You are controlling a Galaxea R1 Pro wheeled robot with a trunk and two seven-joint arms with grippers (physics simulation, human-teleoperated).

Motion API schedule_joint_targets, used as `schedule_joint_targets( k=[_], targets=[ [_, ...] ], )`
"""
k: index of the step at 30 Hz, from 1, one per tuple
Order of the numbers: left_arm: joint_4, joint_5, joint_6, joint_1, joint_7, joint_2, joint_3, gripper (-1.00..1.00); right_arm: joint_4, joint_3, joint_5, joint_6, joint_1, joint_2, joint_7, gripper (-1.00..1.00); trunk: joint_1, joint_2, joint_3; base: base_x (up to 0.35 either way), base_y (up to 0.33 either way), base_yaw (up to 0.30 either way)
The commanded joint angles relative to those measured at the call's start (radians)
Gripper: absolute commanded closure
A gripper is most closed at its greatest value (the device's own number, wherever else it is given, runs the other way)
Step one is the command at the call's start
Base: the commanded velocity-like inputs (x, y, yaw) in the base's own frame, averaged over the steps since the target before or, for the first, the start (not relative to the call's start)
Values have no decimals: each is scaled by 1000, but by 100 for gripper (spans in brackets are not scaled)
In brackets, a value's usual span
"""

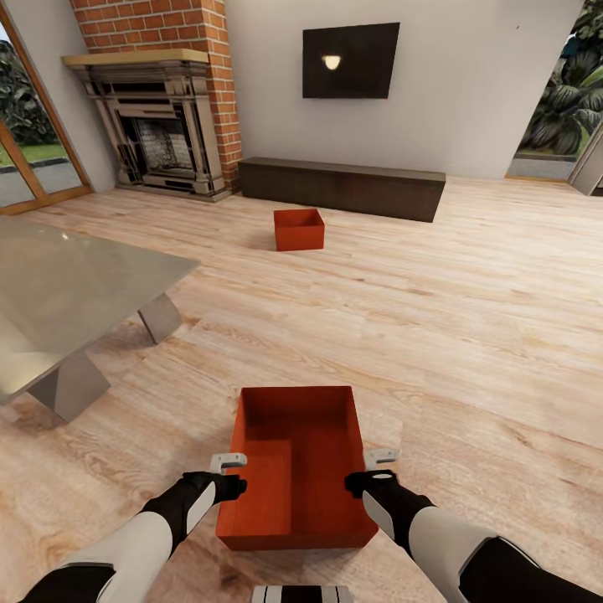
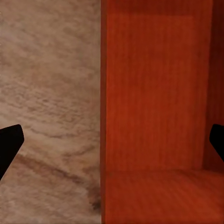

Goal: Move the two storage containers from the living room to the garage. In the garage, place one container on the floor and stack the other container on top of it (either order is fine).

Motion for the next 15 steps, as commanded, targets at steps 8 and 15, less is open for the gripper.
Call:
schedule_joint_targets(
  k=[8,15],
  targets=[
    [-2,7,6,0,2,0,0,-100,-1,7,-6,7,0,-2,22,-100,7,-14,-7,0,0,0],
    [-2,7,6,0,2,0,0,-100,-1,7,-5,7,0,-4,23,-100,14,-22,-29,0,0,0]
  ],
)
